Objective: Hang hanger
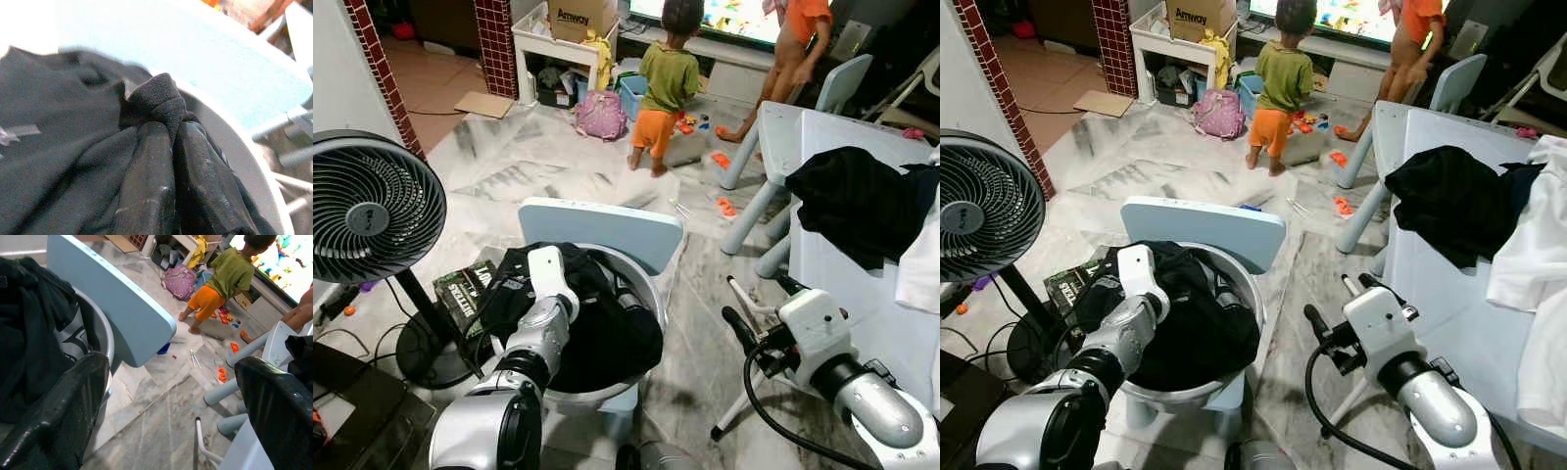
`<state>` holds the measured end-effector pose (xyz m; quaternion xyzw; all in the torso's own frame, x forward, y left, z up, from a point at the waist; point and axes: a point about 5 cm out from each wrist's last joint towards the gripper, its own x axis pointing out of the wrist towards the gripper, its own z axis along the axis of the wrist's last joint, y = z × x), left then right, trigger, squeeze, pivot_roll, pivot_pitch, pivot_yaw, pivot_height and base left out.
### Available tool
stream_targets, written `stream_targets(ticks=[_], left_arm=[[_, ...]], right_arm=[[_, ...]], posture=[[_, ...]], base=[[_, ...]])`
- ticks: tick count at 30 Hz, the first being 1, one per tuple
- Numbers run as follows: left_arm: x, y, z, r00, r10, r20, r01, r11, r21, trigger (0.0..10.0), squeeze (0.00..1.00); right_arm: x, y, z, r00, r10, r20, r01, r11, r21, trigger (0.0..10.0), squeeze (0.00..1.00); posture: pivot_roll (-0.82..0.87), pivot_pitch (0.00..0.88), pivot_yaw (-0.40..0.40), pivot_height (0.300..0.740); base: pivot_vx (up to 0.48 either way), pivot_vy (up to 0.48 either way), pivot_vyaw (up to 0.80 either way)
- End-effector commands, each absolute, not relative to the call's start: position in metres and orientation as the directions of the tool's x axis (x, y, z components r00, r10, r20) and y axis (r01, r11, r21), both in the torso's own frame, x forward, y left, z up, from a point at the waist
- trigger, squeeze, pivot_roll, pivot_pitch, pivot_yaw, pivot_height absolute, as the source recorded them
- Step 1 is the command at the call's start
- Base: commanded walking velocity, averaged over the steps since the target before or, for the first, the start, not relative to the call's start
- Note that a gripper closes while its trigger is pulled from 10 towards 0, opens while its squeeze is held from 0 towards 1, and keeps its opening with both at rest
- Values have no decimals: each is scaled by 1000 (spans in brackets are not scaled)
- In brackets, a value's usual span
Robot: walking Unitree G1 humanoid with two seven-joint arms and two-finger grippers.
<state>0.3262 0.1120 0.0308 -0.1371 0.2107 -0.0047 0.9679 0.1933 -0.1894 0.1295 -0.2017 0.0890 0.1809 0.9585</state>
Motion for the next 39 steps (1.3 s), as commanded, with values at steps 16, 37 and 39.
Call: stream_targets(ticks=[16,37,39], left_arm=[[276,140,48,972,-53,-227,65,997,41,0,0],[236,162,18,815,-69,-575,151,984,96,10000,1000],[237,160,18,815,-81,-574,157,984,85,10000,1000]], right_arm=[[220,-166,112,933,318,-169,-357,883,-306,10000,0],[239,-160,105,931,344,-123,-365,871,-328,10000,0],[239,-159,105,929,348,-122,-369,869,-330,10000,0]], posture=[[-115,0,-51,740],[-77,0,-50,740],[-77,0,-54,740]], base=[[0,0,0],[0,0,0],[0,0,0]])
